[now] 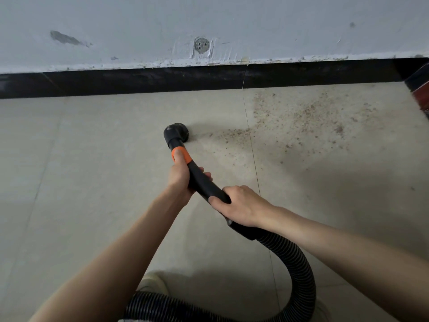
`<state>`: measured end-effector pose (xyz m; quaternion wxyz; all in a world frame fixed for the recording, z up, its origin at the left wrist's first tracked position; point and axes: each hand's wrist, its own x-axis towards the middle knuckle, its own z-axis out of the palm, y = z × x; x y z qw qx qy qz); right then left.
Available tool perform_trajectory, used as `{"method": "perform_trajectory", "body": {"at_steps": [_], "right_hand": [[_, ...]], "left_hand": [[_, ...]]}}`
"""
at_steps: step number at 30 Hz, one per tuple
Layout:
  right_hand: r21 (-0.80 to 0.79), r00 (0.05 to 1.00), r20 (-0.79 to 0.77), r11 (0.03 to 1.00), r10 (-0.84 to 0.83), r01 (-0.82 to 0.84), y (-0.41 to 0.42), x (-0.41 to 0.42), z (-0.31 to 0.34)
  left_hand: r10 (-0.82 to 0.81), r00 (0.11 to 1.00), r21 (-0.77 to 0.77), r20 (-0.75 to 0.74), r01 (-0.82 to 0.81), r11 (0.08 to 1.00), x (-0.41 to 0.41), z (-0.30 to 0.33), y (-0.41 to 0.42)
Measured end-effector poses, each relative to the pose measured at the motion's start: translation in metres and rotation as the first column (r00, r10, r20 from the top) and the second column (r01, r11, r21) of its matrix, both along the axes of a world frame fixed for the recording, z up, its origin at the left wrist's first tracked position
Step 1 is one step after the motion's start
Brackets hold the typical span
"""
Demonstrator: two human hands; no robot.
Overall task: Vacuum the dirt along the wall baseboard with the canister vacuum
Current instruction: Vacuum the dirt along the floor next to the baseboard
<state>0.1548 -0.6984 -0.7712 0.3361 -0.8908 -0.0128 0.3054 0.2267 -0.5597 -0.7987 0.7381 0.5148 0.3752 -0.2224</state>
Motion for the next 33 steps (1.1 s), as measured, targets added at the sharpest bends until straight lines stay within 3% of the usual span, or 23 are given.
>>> {"method": "perform_trajectory", "body": {"at_steps": [17, 33], "right_hand": [[-0.133, 0.998, -0.007, 0.989, -0.063, 0.062, -0.019, -0.011, 0.009], [-0.131, 0.954, -0.016, 0.947, -0.298, 0.294, -0.070, -0.019, 0.014]], "left_hand": [[-0.137, 0.990, -0.039, -0.028, 0.136, 0.990, -0.008, 0.007, -0.038], [-0.374, 0.927, -0.086, -0.026, 0.370, 0.925, 0.004, 0.017, -0.106]]}}
